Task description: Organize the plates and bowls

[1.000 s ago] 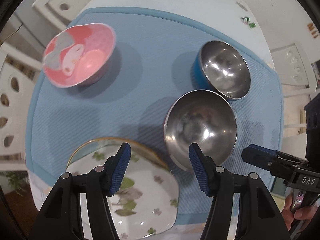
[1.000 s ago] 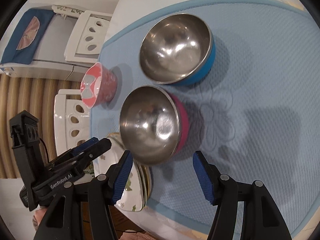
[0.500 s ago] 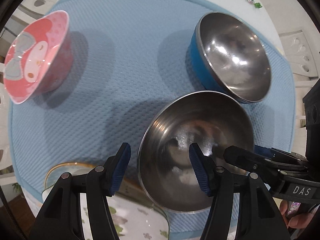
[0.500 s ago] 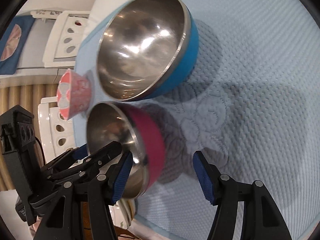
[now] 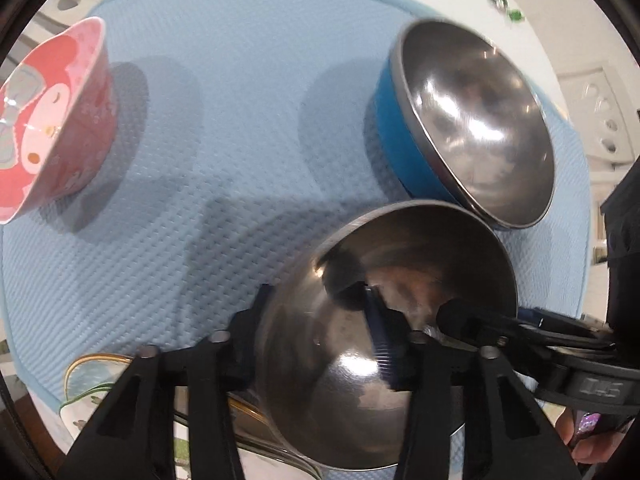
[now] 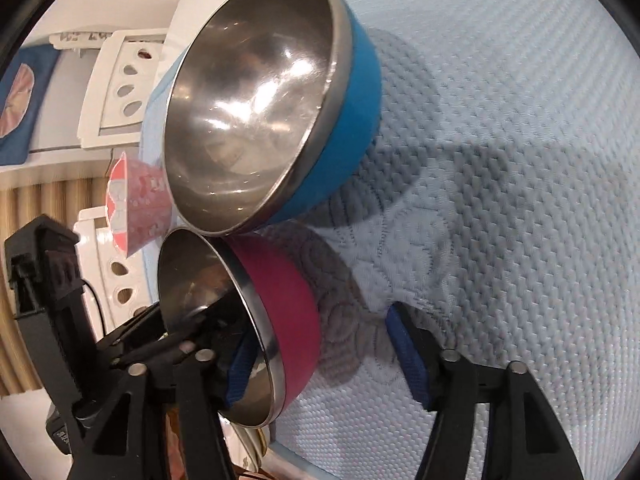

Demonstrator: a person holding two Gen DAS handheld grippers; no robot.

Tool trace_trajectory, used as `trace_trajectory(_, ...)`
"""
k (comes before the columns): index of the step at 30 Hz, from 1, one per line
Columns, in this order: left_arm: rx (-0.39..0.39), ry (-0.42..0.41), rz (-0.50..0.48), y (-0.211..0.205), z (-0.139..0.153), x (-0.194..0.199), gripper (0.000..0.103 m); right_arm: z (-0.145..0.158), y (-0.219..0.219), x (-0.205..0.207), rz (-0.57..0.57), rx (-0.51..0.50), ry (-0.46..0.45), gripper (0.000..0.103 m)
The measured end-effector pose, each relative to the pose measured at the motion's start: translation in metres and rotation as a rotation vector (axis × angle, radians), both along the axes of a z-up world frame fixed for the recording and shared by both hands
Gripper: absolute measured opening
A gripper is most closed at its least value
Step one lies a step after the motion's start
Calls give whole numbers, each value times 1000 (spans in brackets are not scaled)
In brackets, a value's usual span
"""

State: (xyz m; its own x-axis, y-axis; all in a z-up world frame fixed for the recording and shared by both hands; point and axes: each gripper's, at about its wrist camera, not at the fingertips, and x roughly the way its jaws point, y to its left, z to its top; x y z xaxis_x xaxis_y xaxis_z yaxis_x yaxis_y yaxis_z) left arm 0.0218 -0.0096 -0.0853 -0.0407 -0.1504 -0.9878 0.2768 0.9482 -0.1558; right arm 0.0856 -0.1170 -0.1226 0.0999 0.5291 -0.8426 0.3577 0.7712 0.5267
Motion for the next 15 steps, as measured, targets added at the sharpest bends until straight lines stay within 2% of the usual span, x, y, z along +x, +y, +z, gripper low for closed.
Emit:
trace_trajectory(1, -17, 0, 14, 4, 2, 1, 30, 1, 1, 0, 12, -17, -9, 42)
trace_trajectory(3, -32, -1, 17, 6, 5, 1, 26, 4, 3, -1, 19, 2, -31, 23)
trace_trajectory(4, -31, -3, 8, 6, 6, 0, 25, 4, 5, -1, 19, 19, -33, 20)
trace_trajectory(9, -12, -35, -23, 7, 18, -13, 22, 15, 22, 2, 99, -82, -58, 18)
trace_trajectory(15, -38, -44, -6, 16, 31, -27, 22, 24, 14, -11, 74, -45, -76, 18)
